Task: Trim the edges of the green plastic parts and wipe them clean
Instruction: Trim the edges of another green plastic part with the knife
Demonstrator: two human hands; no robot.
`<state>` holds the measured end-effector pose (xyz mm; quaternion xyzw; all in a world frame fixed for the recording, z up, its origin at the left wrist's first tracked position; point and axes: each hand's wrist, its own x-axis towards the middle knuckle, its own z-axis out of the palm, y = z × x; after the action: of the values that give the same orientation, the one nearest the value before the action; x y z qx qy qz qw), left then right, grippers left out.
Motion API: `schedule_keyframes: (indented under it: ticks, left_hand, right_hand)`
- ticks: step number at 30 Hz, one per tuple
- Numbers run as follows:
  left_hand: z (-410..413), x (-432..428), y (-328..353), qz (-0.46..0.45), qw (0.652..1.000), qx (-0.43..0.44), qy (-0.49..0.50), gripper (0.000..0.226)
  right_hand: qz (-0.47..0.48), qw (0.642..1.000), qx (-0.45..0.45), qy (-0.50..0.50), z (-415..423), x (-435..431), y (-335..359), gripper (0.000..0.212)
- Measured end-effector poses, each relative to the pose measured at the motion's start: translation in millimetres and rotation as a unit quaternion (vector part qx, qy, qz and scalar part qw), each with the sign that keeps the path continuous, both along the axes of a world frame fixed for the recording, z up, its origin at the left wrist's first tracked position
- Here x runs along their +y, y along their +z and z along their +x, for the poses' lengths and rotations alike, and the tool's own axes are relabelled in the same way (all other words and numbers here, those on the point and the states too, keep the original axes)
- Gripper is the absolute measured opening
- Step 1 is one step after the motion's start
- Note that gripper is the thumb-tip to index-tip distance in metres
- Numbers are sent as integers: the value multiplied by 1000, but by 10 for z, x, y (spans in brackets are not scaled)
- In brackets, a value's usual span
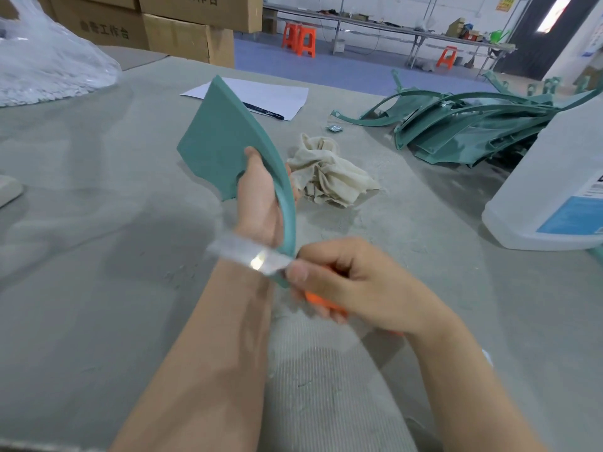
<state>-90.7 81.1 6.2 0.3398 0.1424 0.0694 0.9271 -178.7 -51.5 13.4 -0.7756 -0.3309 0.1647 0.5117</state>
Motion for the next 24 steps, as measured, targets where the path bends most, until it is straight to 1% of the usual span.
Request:
schedule_keyframes:
  ticks: [2, 4, 5, 7, 9, 12, 14, 16, 18, 19, 24]
  left_hand:
    - [5, -35, 4, 50, 998, 34, 30, 43]
    - [1, -67, 2, 102, 992, 34, 73, 40]
    - [-4, -76, 3, 126, 987, 33, 96, 37]
    - [-9, -94, 4, 173, 976, 30, 129, 39]
    - [-20, -114, 18, 207, 966, 18, 151, 46]
    - [-34, -140, 23, 258, 954, 8, 152, 39]
    - [-31, -156, 24, 294, 945, -6, 146, 39]
    - [-27, -180, 10, 359, 922, -21, 141, 42]
    - [-38, -219, -7, 412, 902, -36, 124, 41]
    - [-42, -239, -13, 425, 897, -40, 109, 39]
    - [-69, -313, 3, 409, 910, -64, 17, 20]
  right_hand:
    - [27, 994, 4, -108, 45, -39, 8, 44]
    - [29, 974, -23, -223, 106, -80, 8, 45]
    - [30, 964, -29, -263, 134, -104, 5, 45]
    - [36, 950, -30, -309, 178, -149, -5, 46]
    - [37, 943, -25, -329, 204, -166, -19, 45]
    - [33, 941, -24, -337, 224, -161, -46, 37]
    - [31, 937, -26, -346, 240, -162, -59, 29]
    - [40, 931, -27, -363, 249, -169, -66, 21]
    - [48, 923, -42, -380, 255, -176, -67, 17]
    - [50, 920, -52, -386, 256, -176, -69, 16]
    - [67, 903, -82, -416, 271, -165, -73, 13]
